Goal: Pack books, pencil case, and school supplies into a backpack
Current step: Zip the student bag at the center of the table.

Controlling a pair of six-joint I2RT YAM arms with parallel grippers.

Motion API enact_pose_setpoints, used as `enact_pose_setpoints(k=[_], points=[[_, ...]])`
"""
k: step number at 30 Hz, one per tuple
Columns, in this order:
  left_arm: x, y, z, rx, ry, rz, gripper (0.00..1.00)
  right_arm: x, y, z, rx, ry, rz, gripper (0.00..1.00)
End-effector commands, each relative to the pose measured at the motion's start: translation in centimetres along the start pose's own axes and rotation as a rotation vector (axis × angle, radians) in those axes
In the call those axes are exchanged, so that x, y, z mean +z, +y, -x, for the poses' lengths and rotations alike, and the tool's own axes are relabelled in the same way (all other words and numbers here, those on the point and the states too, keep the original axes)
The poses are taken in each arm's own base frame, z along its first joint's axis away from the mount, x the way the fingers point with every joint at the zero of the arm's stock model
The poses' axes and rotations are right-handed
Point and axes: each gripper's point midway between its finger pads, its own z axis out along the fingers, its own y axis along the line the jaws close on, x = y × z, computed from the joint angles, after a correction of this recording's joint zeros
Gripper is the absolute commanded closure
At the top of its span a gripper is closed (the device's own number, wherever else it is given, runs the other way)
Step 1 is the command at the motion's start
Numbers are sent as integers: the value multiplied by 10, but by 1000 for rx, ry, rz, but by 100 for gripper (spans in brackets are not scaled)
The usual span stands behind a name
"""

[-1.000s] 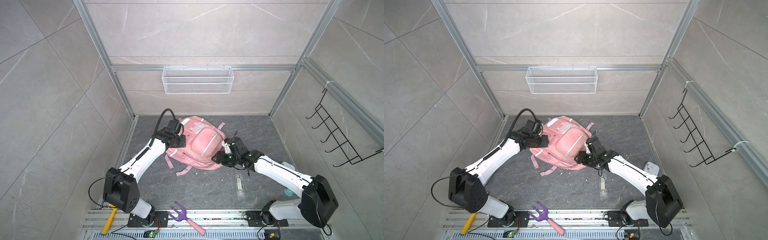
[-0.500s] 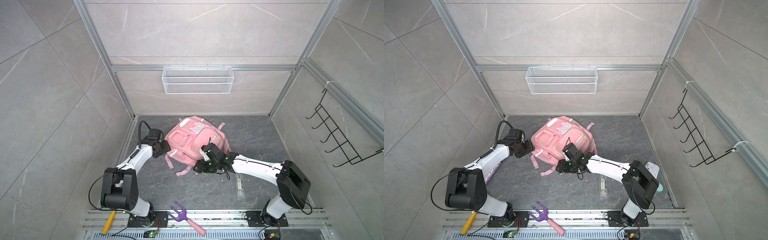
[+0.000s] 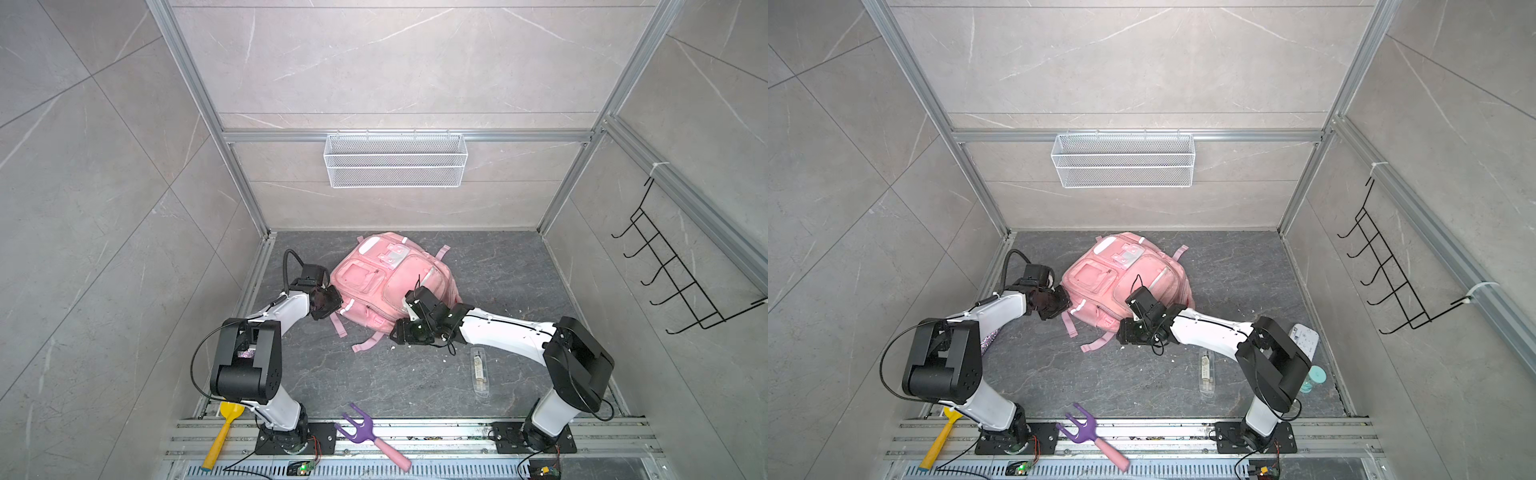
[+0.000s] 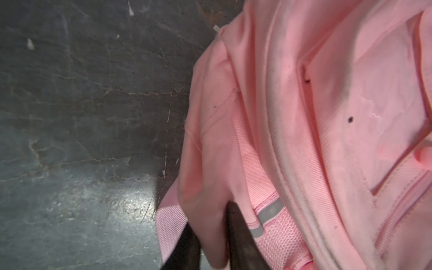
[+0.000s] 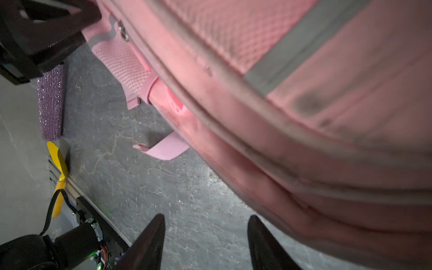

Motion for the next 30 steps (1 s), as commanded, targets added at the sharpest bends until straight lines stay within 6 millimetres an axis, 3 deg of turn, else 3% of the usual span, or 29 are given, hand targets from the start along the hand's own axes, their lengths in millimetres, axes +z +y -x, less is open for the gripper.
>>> enact_pose_setpoints(k=[1,3,8,16,30], points=[[-4,-5,-5,-30,-2,-47,95,-8,-20,12,36,-37,-44,42],[-6,-6,-10,-50,1,-66,100,-11,-15,17,21,-39,-25,43],[-14,-10,-23,-83,2,-107,100,-13,19,17,-47,-57,58,55],[-23,-19,-45,-91,9,-131,100,9,49,12,-133,-51,54,58],[-35,-17,-84,-86,31,-125,100,38,41,30,-187,-136,-64,58]])
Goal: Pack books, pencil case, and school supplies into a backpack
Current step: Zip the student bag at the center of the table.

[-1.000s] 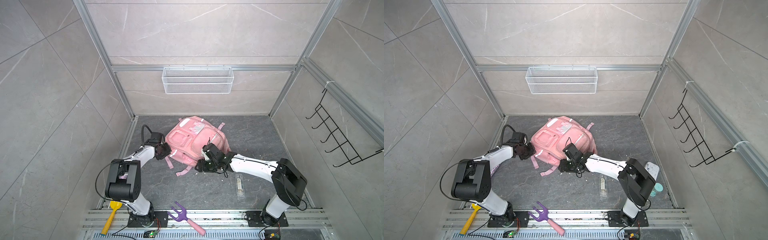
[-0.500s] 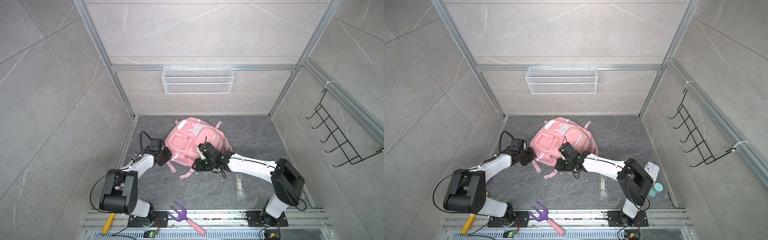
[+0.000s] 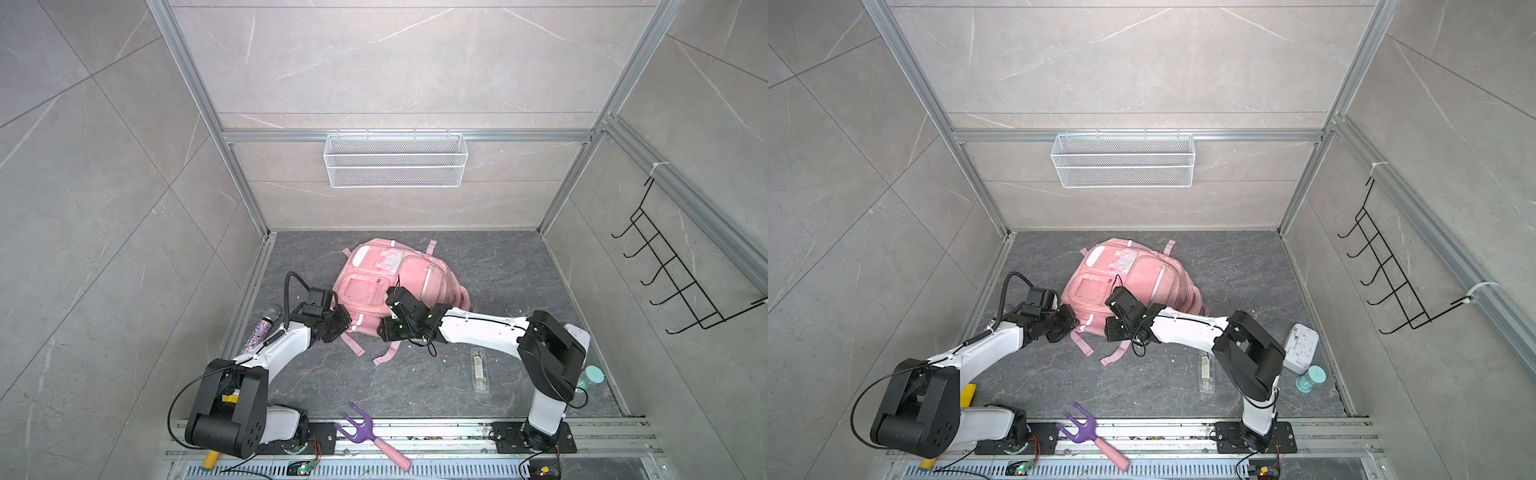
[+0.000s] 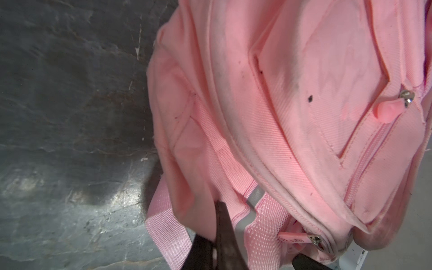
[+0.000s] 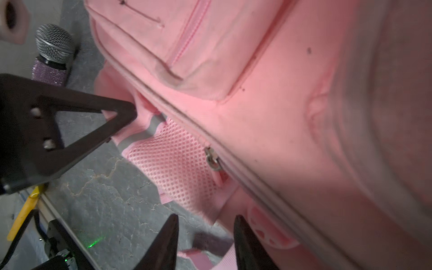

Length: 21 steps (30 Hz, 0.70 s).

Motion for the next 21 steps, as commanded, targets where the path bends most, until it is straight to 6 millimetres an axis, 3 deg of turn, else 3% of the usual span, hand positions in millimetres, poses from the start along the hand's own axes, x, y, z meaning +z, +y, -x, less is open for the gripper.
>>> enact_pose_setpoints(k=[1,14,21], points=[[-9,-3,-9,-8,10,-12,100,6,1,13,-32,-49,-50,58],[-15,-9,-20,10,8,-20,100,23,6,17,-32,-44,-133,59],[-14,-13,-23,21,7,-22,100,29,3,14,-60,-39,-263,66]])
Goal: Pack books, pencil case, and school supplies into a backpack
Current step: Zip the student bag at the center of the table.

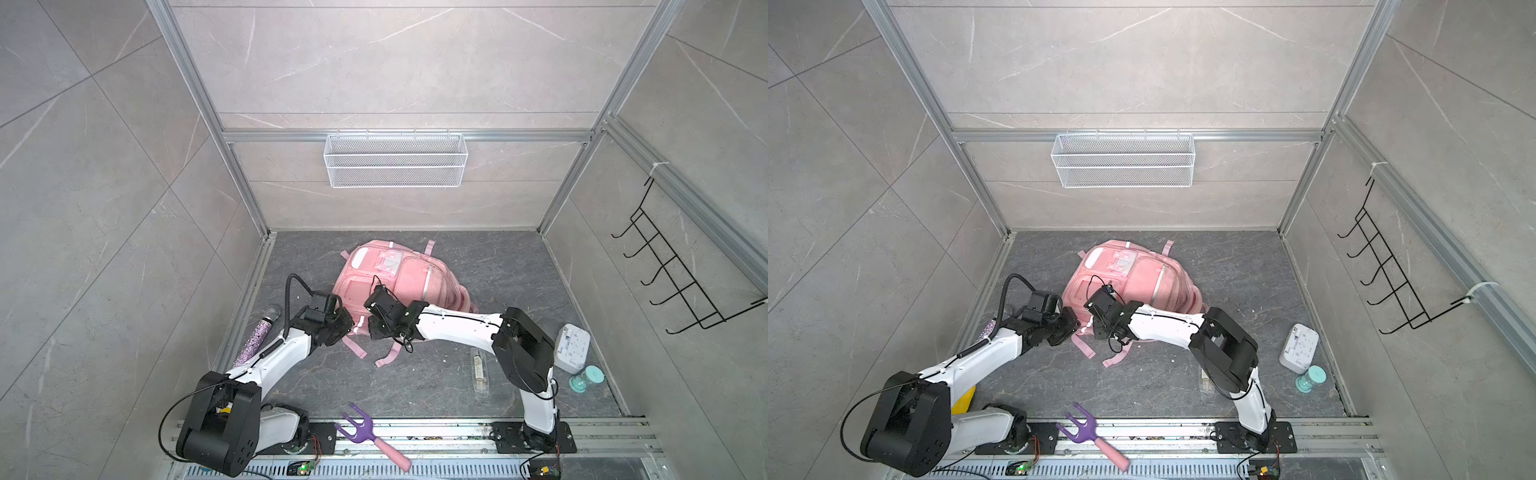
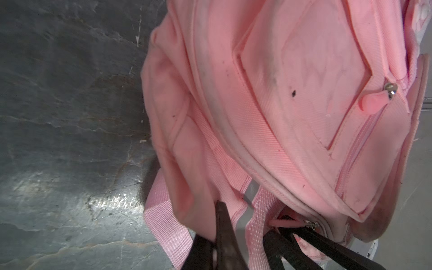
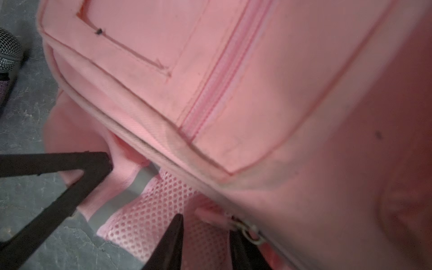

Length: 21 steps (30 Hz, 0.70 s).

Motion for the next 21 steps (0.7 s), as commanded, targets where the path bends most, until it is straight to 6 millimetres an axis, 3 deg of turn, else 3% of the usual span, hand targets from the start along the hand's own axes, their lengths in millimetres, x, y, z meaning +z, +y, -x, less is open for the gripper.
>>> enact_pose_setpoints(k=[1,10,21], points=[[-6,-8,-13,11,44,-32,100,4,-7,-1,-4,-4,-96,67],[-3,-6,-17,25,51,-21,100,8,-11,0,48,-6,-142,72],[-1,-8,-15,39,53,-16,100,-12,-9,0,183,-102,-5,63]])
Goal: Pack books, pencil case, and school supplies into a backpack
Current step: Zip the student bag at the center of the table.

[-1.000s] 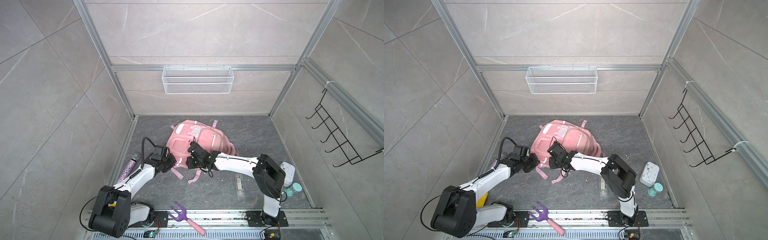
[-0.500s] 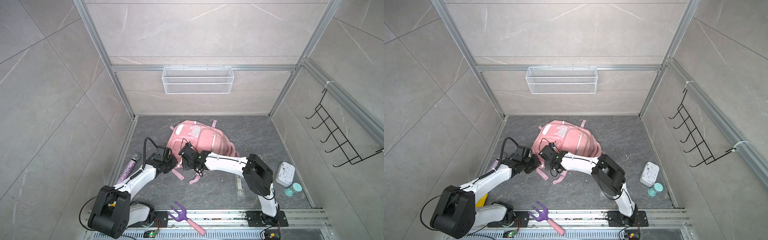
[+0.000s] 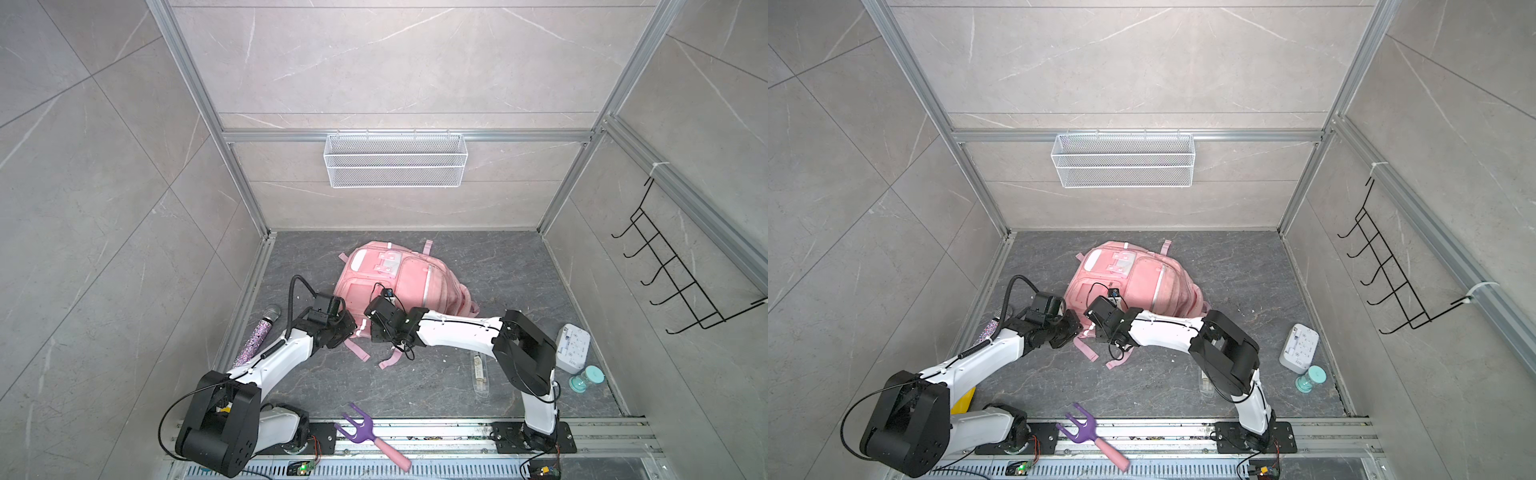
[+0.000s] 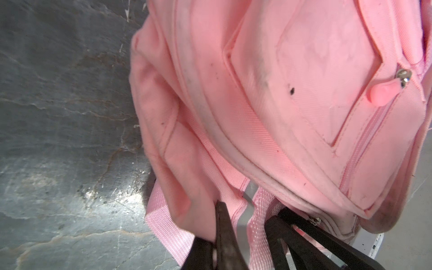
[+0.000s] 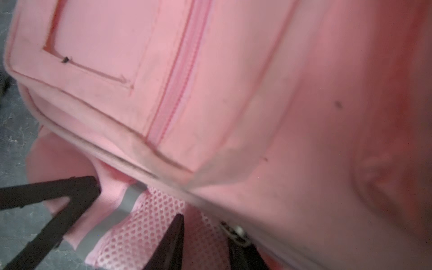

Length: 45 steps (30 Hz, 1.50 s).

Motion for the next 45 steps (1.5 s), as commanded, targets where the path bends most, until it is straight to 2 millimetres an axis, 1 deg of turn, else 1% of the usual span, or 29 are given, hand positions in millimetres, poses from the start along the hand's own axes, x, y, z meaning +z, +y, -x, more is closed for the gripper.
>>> enact_pose_setpoints(k=[1,4,9,17,23,29,32,41,45], points=[[-1,-8,-3,20,23,-28,100,-10,5,10,65,-47,50,63],[-1,-8,-4,19,28,-31,100,-10,7,13,89,-53,73,61],[-4,-8,-5,22,25,-33,100,-7,19,15,123,-52,142,59],[-3,-3,-9,16,27,-30,100,-1,11,21,194,-87,132,60],[-1,-2,-10,14,31,-30,100,6,-5,21,267,-91,87,64],[0,-1,-11,13,33,-29,100,-1,-15,29,309,-147,94,67],[0,-1,-10,14,32,-32,100,1,-16,32,315,-144,93,68],[1,0,-10,11,33,-29,100,0,-13,34,308,-146,111,82],[2,-1,-10,10,34,-27,100,0,-14,32,301,-142,111,84]])
